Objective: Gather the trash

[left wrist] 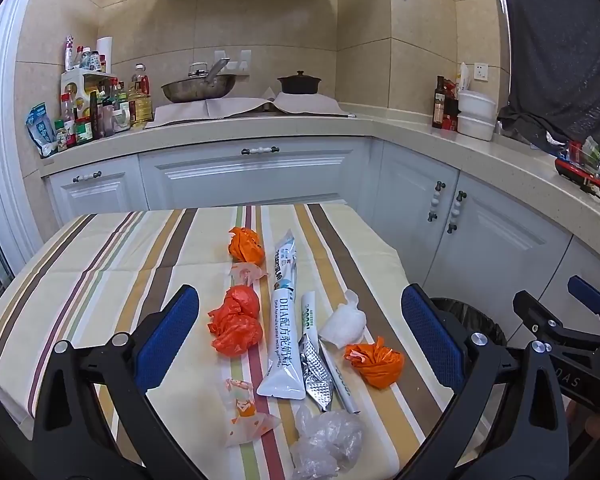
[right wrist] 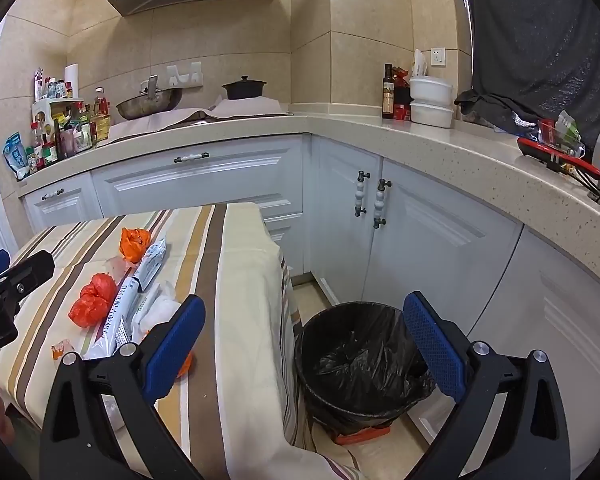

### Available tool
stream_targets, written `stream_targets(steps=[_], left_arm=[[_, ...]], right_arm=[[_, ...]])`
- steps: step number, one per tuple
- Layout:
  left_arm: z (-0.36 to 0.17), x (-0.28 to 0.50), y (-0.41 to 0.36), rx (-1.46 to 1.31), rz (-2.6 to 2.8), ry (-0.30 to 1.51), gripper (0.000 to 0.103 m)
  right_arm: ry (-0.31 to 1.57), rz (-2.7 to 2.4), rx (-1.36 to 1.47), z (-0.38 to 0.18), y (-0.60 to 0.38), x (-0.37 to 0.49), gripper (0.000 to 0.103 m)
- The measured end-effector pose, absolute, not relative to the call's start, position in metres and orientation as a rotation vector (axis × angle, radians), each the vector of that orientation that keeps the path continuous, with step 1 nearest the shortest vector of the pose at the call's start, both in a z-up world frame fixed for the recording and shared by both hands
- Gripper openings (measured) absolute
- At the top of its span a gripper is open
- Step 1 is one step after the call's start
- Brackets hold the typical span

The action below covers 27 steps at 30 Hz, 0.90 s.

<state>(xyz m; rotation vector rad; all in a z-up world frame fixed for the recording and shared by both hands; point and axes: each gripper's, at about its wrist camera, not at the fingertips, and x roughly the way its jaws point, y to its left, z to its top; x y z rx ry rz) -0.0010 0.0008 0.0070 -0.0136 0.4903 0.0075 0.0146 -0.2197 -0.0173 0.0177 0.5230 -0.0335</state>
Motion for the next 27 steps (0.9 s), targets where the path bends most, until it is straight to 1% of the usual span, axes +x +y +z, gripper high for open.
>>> stream_targets(steps=[27], left_arm=[[0.0083, -0.008, 0.0045, -0.023, 0.0, 0.493, 0.099]], right_arm=[[0.507, -0.031, 0.014, -0.0132, -0.2198, 0.0101, 0.097]])
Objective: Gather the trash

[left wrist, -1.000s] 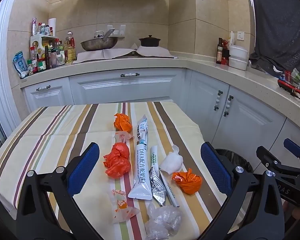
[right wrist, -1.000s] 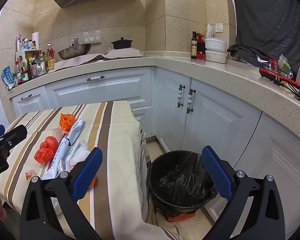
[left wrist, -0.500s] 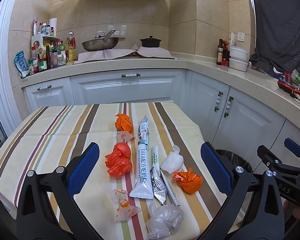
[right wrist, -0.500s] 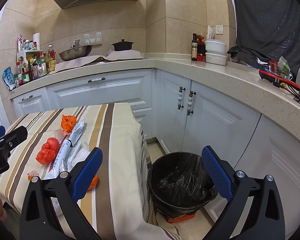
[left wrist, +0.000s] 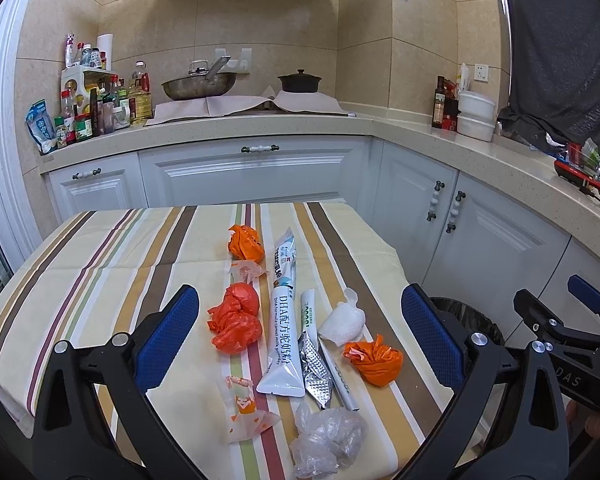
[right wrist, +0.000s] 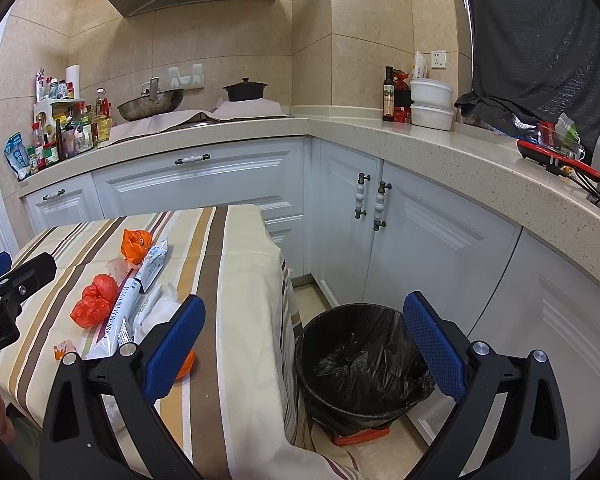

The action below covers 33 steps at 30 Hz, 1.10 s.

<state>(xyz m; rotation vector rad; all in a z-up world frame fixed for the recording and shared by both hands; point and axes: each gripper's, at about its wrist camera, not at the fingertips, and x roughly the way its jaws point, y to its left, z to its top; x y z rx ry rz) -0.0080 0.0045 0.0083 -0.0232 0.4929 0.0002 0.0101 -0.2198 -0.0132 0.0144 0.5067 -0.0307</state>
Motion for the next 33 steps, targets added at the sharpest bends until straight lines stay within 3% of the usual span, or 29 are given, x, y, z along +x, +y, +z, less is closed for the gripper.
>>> stream_targets(steps=[33], left_arm=[[-0.002, -0.006, -0.001, -0.023, -0.006, 0.5, 0.099]], right_arm=[[0.506, -0.031, 0.014, -0.014, -0.221, 0.01, 0.097]])
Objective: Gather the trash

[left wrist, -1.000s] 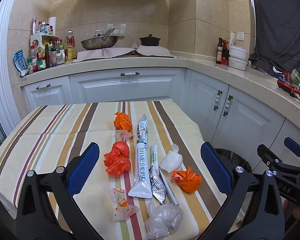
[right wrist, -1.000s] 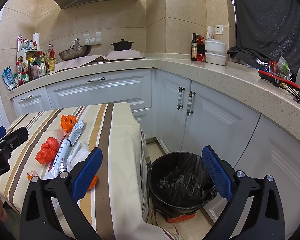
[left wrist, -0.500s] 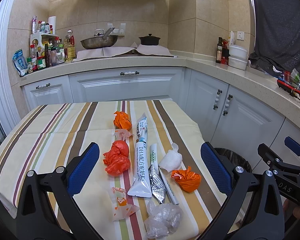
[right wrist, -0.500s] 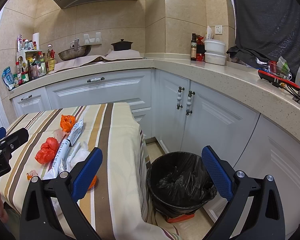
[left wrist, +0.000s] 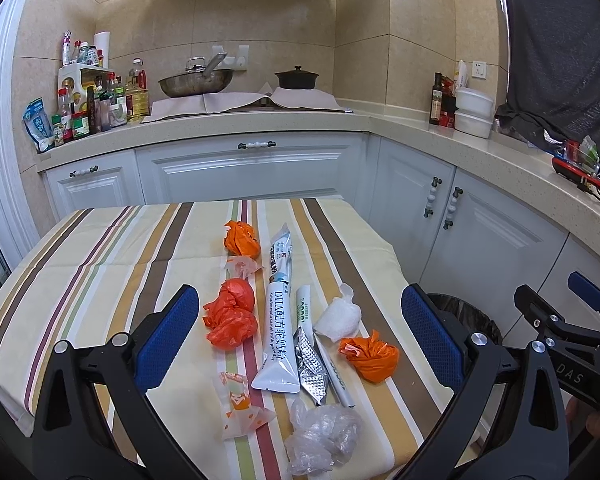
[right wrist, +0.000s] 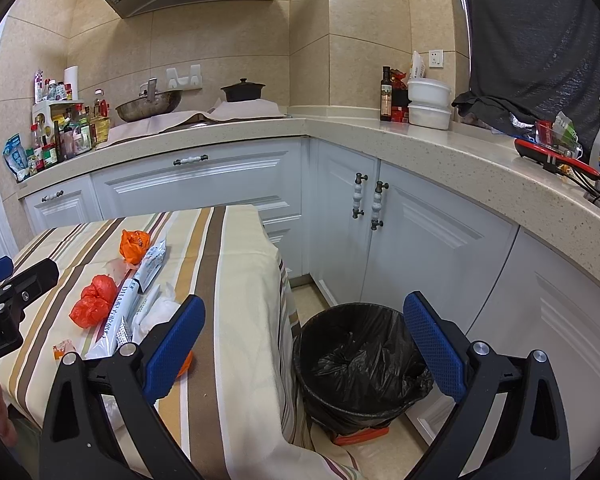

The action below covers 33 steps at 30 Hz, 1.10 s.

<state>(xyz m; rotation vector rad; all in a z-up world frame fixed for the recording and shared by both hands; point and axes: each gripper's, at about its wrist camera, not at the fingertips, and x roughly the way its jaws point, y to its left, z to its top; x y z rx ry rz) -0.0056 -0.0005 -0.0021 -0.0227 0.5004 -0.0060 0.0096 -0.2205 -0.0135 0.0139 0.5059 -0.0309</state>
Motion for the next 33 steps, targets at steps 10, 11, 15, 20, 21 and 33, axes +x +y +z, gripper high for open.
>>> stream_targets(steps=[10, 11, 15, 20, 21, 33], left_arm=[[-0.003, -0.006, -0.001, -0.024, -0.005, 0.501, 0.099], [-0.002, -0.005, -0.001, -0.024, -0.005, 0.501, 0.099], [-0.003, -0.006, -0.002, -0.023, -0.006, 0.501, 0.099], [-0.003, -0.005, -0.002, -0.024, -0.004, 0.501, 0.099], [-0.004, -0.005, -0.002, -0.026, -0.005, 0.501, 0.099], [-0.031, -0.006, 0.046, -0.067, 0.055, 0.582, 0.097]], right_arm=[[0.506, -0.031, 0.014, -0.014, -0.221, 0.01, 0.097], [0.506, -0.031, 0.014, -0.013, -0.221, 0.01, 0.097], [0.506, -0.031, 0.013, -0.013, -0.221, 0.01, 0.097], [0.506, -0.03, 0.015, -0.014, -0.221, 0.01, 0.097], [0.507, -0.028, 0.015, -0.014, -0.221, 0.01, 0.097], [0.56, 0.085, 0.014, -0.042, -0.205, 0.02, 0.097]])
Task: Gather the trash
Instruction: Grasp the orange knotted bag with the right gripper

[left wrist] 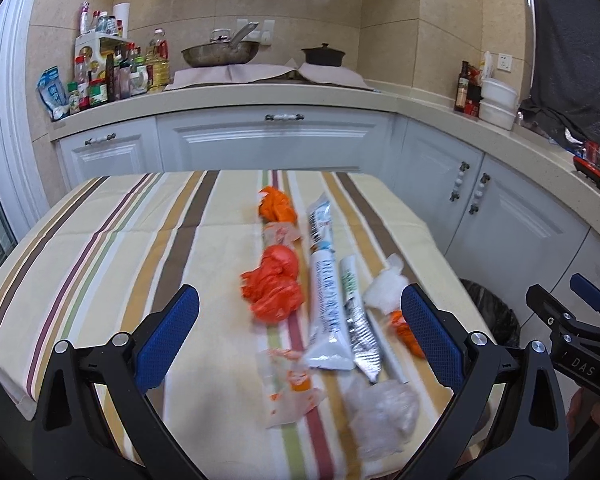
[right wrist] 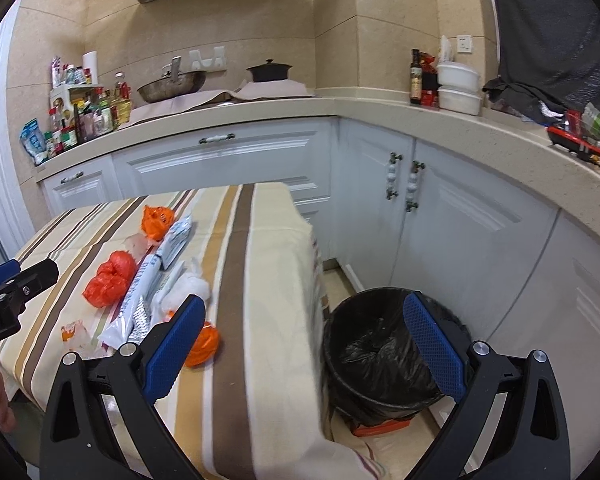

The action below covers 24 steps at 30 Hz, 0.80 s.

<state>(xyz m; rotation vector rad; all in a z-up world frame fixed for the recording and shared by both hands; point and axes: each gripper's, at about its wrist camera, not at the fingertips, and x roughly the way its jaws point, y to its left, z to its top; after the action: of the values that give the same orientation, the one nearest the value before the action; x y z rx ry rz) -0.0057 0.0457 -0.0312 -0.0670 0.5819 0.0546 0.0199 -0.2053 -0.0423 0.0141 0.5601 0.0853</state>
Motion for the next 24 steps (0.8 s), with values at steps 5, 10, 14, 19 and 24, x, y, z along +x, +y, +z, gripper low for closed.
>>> stream_targets(steps=[5, 10, 14, 19, 24], left_arm=[[-0.047, -0.012, 0.067, -0.056, 0.081, 0.627, 0.082], [-0.06, -0.014, 0.082, -0.067, 0.093, 0.665, 0.079], [-0.069, -0.011, 0.091, -0.075, 0.093, 0.691, 0.075], [-0.076, -0.01, 0.099, -0.087, 0.101, 0.712, 0.073], [-0.079, -0.01, 0.102, -0.098, 0.103, 0.72, 0.073]], right_arm=[[0.575, 0.164, -0.006, -0.057, -0.181, 0.028, 0.096], [0.618, 0.216, -0.015, -0.072, -0.159, 0.042, 0.095], [0.673, 0.25, -0.016, -0.086, -0.149, 0.054, 0.061], [0.69, 0.287, 0.011, -0.092, -0.145, 0.058, 0.058], [0.699, 0.31, 0.01, -0.095, -0.139, 0.059, 0.058]])
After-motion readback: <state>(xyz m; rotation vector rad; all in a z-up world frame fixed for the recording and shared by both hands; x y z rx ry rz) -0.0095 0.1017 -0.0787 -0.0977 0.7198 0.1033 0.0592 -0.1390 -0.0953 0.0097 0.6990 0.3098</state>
